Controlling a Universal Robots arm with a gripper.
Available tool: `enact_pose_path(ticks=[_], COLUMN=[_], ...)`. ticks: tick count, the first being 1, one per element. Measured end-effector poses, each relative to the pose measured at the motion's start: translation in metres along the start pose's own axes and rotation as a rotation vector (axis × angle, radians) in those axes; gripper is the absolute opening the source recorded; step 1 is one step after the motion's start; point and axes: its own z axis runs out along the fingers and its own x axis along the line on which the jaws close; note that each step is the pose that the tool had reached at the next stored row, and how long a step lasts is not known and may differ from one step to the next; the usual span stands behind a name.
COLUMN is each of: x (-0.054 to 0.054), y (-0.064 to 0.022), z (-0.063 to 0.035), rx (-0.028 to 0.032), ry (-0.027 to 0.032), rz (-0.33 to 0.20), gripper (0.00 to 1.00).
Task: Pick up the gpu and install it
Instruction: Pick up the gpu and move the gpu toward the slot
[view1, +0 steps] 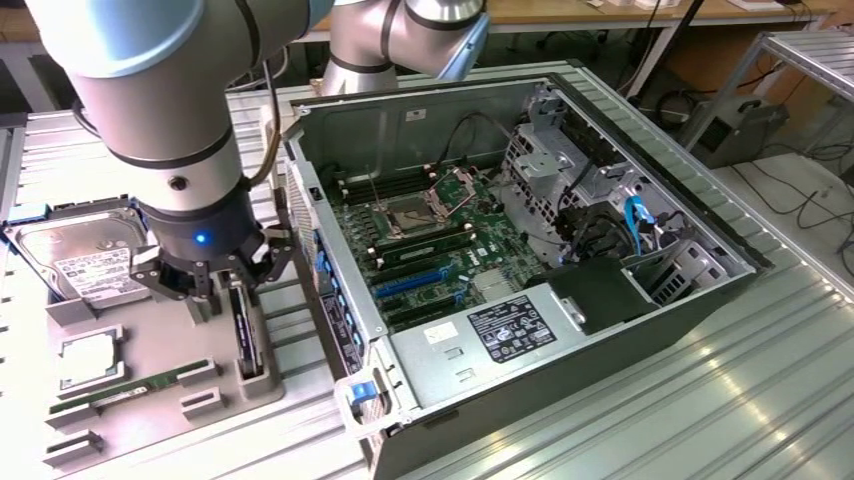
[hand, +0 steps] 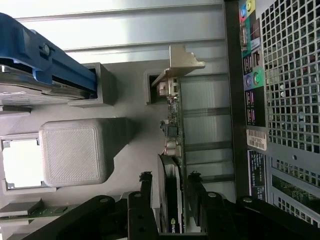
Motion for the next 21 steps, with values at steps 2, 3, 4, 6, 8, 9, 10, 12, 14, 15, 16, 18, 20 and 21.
enact_pose_path(ticks=[2, 3, 4, 6, 8, 9, 10, 12, 14, 15, 16, 18, 20, 21], x=[0.0011, 0.0011, 0.0012, 0.0012, 0.0013, 0.0013, 0.0013, 0.0012, 0.0012, 0.0012, 0.0012, 0.0012, 0.0013, 0.0012], y=[-0.0002, -0.0002, -0.0002, -0.0002, -0.0002, -0.0002, -0.0002, -0.0002, -0.0002, -0.0002, -0.0002, -0.0002, -0.0002, -0.0002], z=[0.0012, 0.0014, 0.0015, 0.0023, 0.0035, 0.0036, 0.0037, 0.0039, 0.0039, 0.0039, 0.0039, 0.0039, 0.0039, 0.0039], rx=[0.0003, 0.0005, 0.0005, 0.0002, 0.0005, 0.0008, 0.0008, 0.0005, 0.0005, 0.0006, 0.0005, 0.0005, -0.0001, -0.0005], ry=[0.0024, 0.0035, 0.0037, 0.0036, 0.0045, 0.0052, 0.0054, 0.0053, 0.0054, 0.0055, 0.0054, 0.0055, 0.0057, 0.0058], rz=[0.002, 0.003, 0.004, 0.005, 0.006, 0.007, 0.007, 0.007, 0.007, 0.007, 0.007, 0.007, 0.003, -0.003], gripper=[0.42, 0.42, 0.42, 0.42, 0.42, 0.42, 0.42, 0.42, 0.34, 0.34, 0.27, 0.27, 0.27, 0.27])
